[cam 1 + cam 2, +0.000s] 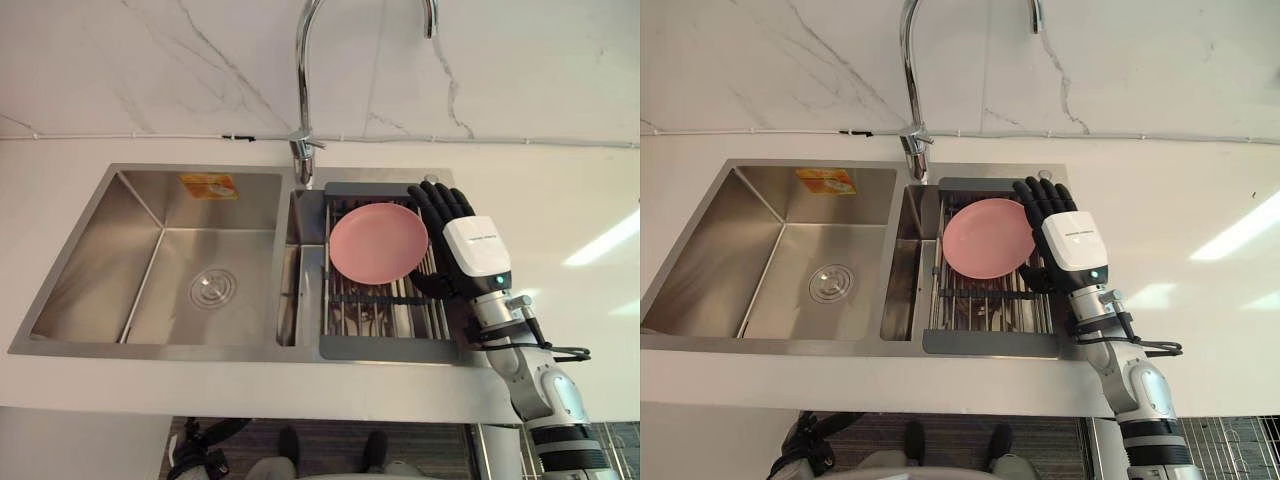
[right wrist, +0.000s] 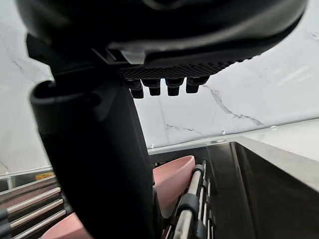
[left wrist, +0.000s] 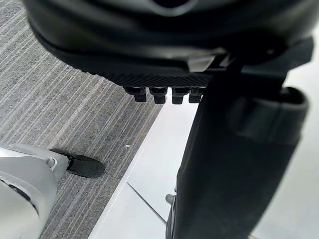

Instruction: Walk over to the sink, pick up the cup, carry it to the dishwasher, place the cup inside the dishwasher, then close the dishwasher door

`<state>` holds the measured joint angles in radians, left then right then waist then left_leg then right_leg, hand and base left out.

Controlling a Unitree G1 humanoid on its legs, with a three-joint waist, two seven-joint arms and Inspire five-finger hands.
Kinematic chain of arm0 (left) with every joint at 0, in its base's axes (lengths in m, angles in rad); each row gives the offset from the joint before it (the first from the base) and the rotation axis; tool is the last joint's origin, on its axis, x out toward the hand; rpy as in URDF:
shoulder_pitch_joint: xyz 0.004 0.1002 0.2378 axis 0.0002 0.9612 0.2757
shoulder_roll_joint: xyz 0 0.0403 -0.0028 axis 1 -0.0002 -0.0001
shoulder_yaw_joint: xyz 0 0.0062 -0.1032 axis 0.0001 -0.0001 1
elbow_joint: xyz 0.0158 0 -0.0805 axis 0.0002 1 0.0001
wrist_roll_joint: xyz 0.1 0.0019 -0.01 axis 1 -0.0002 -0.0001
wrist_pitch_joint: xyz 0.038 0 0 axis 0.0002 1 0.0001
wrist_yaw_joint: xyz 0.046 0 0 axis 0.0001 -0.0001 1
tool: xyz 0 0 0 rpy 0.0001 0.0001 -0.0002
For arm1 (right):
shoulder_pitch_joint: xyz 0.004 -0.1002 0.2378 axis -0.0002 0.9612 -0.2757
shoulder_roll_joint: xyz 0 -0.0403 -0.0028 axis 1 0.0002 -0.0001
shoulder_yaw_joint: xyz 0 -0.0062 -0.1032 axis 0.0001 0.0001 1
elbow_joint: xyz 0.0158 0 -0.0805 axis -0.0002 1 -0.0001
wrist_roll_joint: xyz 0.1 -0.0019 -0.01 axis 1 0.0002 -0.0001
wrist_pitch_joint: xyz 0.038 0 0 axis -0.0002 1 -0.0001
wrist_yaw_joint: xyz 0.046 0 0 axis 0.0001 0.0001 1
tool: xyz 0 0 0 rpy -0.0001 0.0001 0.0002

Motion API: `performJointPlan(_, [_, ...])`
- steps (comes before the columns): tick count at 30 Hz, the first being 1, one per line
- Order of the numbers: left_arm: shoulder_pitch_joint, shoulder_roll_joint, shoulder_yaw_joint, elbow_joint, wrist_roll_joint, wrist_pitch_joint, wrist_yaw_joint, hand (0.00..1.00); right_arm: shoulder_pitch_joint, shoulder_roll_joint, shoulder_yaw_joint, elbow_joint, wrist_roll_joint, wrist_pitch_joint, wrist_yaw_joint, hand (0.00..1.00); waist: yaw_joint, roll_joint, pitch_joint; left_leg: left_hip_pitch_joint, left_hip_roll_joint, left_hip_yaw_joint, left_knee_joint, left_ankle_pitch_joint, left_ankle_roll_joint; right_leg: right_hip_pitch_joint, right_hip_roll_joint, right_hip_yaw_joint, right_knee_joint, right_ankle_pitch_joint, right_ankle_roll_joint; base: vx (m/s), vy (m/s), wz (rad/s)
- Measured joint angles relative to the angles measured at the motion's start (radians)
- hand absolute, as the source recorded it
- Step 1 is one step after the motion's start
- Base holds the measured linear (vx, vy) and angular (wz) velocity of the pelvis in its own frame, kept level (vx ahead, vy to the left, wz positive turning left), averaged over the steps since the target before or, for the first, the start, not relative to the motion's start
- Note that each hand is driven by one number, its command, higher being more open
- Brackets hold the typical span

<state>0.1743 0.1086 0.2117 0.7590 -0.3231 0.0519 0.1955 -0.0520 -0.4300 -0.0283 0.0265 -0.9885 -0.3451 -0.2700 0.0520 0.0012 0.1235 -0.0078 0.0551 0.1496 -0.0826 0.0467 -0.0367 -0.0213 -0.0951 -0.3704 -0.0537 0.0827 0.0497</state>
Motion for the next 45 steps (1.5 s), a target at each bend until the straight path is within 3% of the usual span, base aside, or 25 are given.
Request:
performJointPlan(20, [0.001,0.0,0.0,0.002,0.0,0.002,-0.006,1.0,-0.015,-0.019,0.084,-0.004,-0.079,-0.022,0.105,1.0,0.008,0.0,0.0,0.016,0.0,0.007,0.001,-0.003,0.002,0.005,-0.004,0.008,0.018,-0.007,0.001,0.0,0.004,-0.01])
performJointPlan(28, [0.002,0.0,0.0,0.002,0.004,0.005,-0.01,1.0,-0.015,-0.034,0.124,-0.004,-0.189,-0.012,0.078,1.0,0.014,0.001,0.001,0.025,0.002,0.009,0.005,-0.011,0.007,0.01,-0.007,0.01,0.036,-0.016,0.002,0.0,0.0,0.0])
performJointPlan(43, [-0.003,0.004,-0.009,0.02,0.01,0.006,-0.009,1.0,-0.095,0.038,0.195,0.122,-0.339,0.146,-0.035,1.0,0.023,0.0,-0.001,0.055,-0.001,0.0,0.003,-0.007,-0.001,0.046,-0.011,0.001,0.038,-0.022,0.01,0.0,0.003,0.02])
performJointPlan(44, [-0.004,0.007,-0.015,0.02,0.01,0.006,-0.008,1.0,-0.101,0.039,0.195,0.13,-0.339,0.158,-0.035,0.0,0.025,0.0,-0.001,0.056,-0.001,0.0,0.0,-0.006,-0.001,0.046,-0.011,0.0,0.038,-0.022,0.01,0.0,0.002,0.04])
performJointPlan(45, [-0.004,0.011,-0.024,0.02,0.01,0.006,-0.007,1.0,-0.11,0.041,0.195,0.144,-0.339,0.169,-0.036,0.0,0.027,-0.001,-0.002,0.059,-0.002,-0.001,-0.003,-0.005,-0.001,0.049,-0.011,-0.003,0.037,-0.022,0.01,0.02,0.002,0.04])
